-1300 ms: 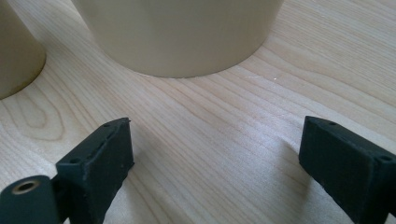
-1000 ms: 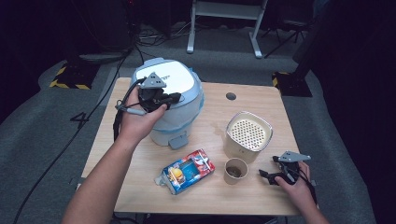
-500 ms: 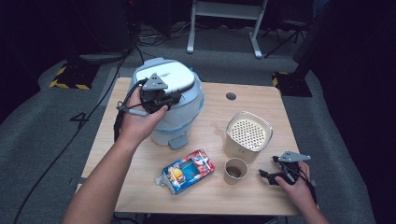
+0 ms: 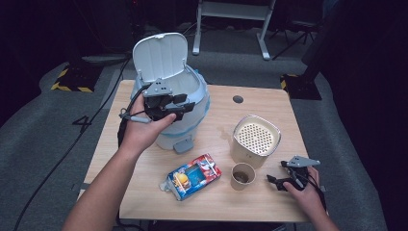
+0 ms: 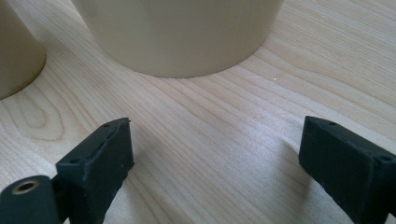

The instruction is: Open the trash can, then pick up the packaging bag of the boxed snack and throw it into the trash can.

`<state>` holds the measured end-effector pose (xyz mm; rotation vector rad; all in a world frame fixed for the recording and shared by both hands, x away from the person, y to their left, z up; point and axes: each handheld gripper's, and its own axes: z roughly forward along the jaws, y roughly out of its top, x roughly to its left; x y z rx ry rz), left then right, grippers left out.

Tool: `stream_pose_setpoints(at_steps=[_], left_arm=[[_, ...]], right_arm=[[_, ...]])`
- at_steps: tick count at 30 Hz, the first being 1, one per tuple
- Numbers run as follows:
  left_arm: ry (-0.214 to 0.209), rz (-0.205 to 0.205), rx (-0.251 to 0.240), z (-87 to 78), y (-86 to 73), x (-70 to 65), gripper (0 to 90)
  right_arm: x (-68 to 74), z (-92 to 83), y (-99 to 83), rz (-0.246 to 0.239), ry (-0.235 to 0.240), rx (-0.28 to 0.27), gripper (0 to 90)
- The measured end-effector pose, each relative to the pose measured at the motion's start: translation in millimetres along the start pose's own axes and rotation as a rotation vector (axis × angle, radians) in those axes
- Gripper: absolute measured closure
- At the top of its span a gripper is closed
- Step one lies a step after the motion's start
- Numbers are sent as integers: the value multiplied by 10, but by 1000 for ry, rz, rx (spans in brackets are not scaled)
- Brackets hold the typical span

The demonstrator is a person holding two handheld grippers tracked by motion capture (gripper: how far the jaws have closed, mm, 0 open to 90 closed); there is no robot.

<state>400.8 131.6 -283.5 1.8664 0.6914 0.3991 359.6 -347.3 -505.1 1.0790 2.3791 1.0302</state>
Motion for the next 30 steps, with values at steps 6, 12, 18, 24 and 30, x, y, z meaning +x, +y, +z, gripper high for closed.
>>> stream_pose_setpoints(at_steps=[6, 12, 18, 24, 30], left_arm=[[-29, 29, 40, -48, -72, -89, 548], [-54, 16, 86, 4, -275, -136, 534], [-81, 1, 101, 138, -591, -172, 509], [-114, -21, 130, 257, -818, -187, 505], [-124, -57, 167, 402, -1111, -160, 523]], right_arm=[[1, 0, 0, 0, -1, 0, 101], [1, 0, 0, -1, 0, 0, 101], [0, 0, 0, -1, 0, 0, 101], [0, 0, 0, 0, 0, 0, 101], [0, 0, 0, 0, 0, 0, 101]])
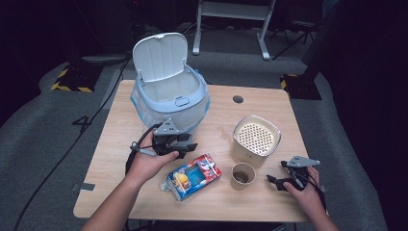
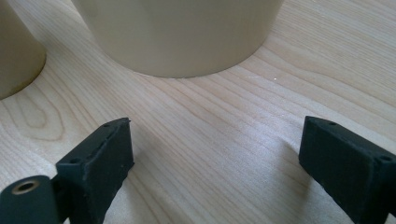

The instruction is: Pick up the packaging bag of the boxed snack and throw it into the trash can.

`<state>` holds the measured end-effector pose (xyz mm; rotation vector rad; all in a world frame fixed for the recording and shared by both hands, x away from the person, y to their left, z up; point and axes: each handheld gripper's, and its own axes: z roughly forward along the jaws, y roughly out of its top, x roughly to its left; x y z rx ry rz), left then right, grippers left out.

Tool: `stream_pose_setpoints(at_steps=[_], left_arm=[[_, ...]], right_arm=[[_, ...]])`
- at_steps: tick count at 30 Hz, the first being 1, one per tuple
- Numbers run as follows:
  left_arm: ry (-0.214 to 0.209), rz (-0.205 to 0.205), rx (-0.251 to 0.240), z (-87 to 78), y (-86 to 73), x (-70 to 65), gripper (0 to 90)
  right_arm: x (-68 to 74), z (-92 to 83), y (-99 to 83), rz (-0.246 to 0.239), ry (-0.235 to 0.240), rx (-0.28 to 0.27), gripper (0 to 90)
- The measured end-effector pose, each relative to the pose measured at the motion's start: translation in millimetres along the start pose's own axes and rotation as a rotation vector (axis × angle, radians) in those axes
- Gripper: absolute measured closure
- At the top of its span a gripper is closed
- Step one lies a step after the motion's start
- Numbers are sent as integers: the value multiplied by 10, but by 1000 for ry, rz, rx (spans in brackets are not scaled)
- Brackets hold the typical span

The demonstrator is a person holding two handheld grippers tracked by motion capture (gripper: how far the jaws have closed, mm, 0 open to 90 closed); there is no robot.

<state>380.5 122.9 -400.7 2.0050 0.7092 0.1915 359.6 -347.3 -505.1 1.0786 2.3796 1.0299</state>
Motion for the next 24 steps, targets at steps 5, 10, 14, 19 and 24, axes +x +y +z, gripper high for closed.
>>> stream_pose_setpoints(at_steps=[5, 10, 14, 19, 24], left_arm=[[-24, -32, 40, 150, -165, 37, 563], [-47, -65, 89, 270, -293, 55, 590], [-60, -79, 127, 371, -404, 58, 596], [-67, -95, 154, 427, -468, 82, 611], [-66, -99, 194, 451, -511, 97, 692]], right_arm=[[0, 0, 0, 0, 0, 0, 101], [0, 0, 0, 0, 0, 0, 101], [0, 0, 0, 1, 0, 0, 101], [0, 0, 0, 1, 0, 0, 101], [0, 0, 0, 0, 0, 0, 101]])
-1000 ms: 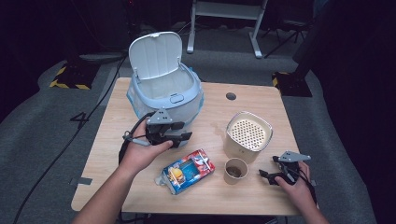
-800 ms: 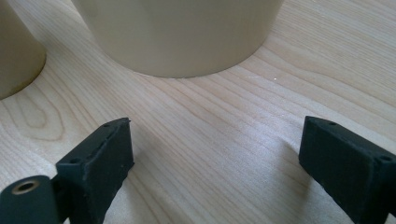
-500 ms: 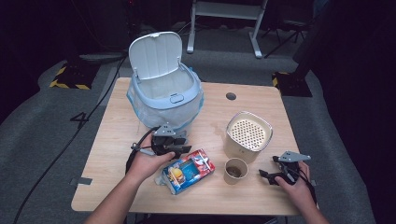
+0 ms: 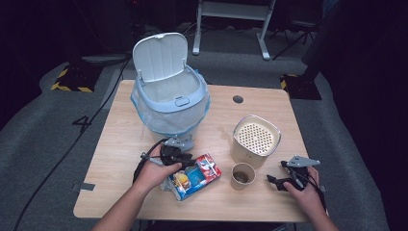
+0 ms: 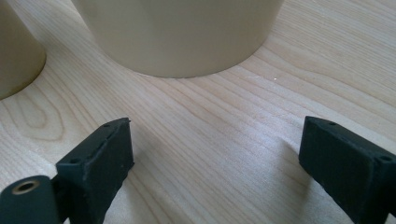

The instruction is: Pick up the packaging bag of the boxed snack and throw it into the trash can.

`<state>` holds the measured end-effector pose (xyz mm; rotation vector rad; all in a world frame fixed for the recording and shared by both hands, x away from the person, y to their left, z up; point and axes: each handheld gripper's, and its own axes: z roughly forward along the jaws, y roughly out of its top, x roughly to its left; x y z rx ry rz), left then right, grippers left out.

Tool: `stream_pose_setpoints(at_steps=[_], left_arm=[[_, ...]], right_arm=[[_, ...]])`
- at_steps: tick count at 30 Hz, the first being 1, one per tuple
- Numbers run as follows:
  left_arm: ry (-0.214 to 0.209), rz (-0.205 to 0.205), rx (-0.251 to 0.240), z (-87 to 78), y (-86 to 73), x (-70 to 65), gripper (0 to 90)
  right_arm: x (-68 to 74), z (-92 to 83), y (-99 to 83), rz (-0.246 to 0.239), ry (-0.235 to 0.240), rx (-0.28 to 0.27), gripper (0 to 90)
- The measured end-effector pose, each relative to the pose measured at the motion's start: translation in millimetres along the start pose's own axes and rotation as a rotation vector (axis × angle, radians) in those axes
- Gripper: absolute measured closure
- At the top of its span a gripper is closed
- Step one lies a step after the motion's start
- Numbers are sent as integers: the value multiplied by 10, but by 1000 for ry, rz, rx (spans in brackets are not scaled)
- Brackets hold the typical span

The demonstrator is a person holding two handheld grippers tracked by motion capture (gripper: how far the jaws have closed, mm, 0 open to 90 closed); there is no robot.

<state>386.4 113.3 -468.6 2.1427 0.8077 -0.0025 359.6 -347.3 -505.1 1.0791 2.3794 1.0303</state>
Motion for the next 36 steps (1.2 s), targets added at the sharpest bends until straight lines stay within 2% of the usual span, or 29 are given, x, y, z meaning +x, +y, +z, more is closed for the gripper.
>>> stream_pose_setpoints(at_steps=[7, 11, 15, 17, 21, 24, 27, 28, 29, 30, 32, 33, 36], left_arm=[[1, -8, 38, 18, -17, 11, 763], [31, 35, 61, 15, 2, -9, 806], [50, 50, 68, 15, 6, -18, 836], [51, 46, 72, -1, 10, -22, 879], [60, 51, 65, -32, 9, -26, 891], [61, 55, 39, -93, 16, -34, 892], [52, 54, -9, -171, 39, -57, 893], [57, 61, -31, -205, 53, -63, 893], [52, 55, -84, -278, 77, -77, 893], [52, 55, -84, -278, 77, -77, 893], [62, 69, -157, -403, 122, -92, 893], [62, 69, -157, -403, 122, -92, 892], [71, 84, -239, -517, 166, -105, 892]], right_arm=[[0, 0, 0, 0, 0, 0, 101], [0, 0, 0, 0, 0, 0, 101], [0, 0, 0, 0, 0, 0, 101], [0, 0, 0, 0, 0, 0, 101], [0, 0, 0, 0, 0, 0, 101], [0, 0, 0, 0, 0, 0, 101], [0, 0, 0, 0, 0, 0, 101], [0, 0, 0, 0, 0, 0, 101], [0, 0, 0, 0, 0, 0, 101], [0, 0, 0, 0, 0, 0, 101], [0, 0, 0, 0, 0, 0, 101], [0, 0, 0, 0, 0, 0, 101], [0, 0, 0, 0, 0, 0, 101]])
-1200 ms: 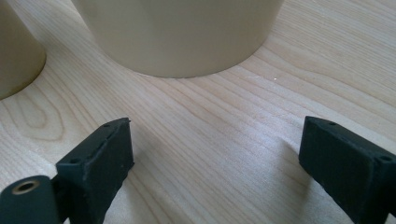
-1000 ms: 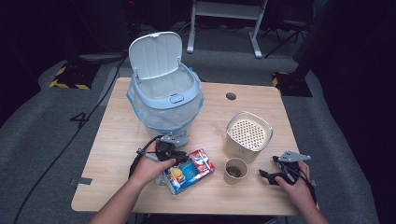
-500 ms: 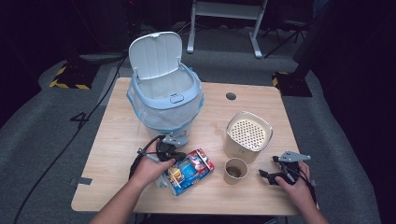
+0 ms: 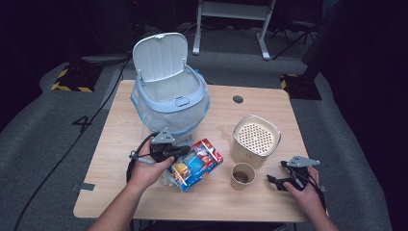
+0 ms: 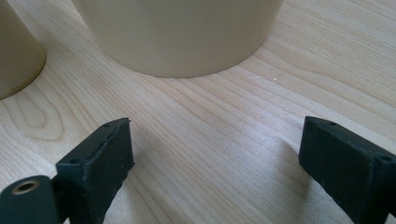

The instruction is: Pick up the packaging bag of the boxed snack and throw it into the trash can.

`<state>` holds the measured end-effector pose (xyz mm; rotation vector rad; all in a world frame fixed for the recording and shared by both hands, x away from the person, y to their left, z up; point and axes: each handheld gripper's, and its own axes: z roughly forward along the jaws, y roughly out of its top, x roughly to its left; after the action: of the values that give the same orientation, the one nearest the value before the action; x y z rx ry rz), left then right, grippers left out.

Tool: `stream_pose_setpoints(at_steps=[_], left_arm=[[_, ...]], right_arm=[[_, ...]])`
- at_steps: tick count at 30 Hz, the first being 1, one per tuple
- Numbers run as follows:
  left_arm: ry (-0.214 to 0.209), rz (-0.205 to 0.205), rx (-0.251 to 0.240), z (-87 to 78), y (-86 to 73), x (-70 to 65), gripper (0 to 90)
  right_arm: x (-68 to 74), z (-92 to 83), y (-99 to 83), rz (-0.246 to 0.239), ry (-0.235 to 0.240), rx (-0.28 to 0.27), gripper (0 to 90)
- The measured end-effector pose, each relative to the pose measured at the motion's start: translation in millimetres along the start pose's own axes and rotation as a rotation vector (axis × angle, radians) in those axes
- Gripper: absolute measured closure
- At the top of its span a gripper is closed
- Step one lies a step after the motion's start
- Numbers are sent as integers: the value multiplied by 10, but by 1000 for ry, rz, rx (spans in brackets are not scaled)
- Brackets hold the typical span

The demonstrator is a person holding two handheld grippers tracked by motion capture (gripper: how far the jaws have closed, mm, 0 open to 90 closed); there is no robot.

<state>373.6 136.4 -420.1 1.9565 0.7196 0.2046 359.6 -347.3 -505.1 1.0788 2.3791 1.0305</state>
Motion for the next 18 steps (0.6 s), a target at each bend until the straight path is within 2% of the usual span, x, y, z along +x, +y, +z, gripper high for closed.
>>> stream_pose_setpoints(at_steps=[3, 5, 7, 8, 9, 10, 11, 18], left_arm=[[27, 33, -52, -106, 92, 19, 892], [26, 32, -84, -162, 147, 17, 892], [45, 49, -131, -249, 244, 11, 892], [45, 49, -131, -249, 244, 11, 892], [51, 52, -172, -294, 301, 8, 892], [51, 52, -172, -294, 301, 8, 892], [54, 54, -200, -322, 339, 5, 892], [67, 63, -266, -411, 486, -20, 892]], right_arm=[[0, 0, 0, 0, 0, 0, 101], [0, 0, 0, 0, 0, 0, 101], [0, 0, 0, 0, 0, 0, 101], [0, 0, 0, 0, 0, 0, 101], [0, 0, 0, 0, 0, 0, 101], [0, 0, 0, 0, 0, 0, 101], [0, 0, 0, 0, 0, 0, 101], [0, 0, 0, 0, 0, 0, 101]])
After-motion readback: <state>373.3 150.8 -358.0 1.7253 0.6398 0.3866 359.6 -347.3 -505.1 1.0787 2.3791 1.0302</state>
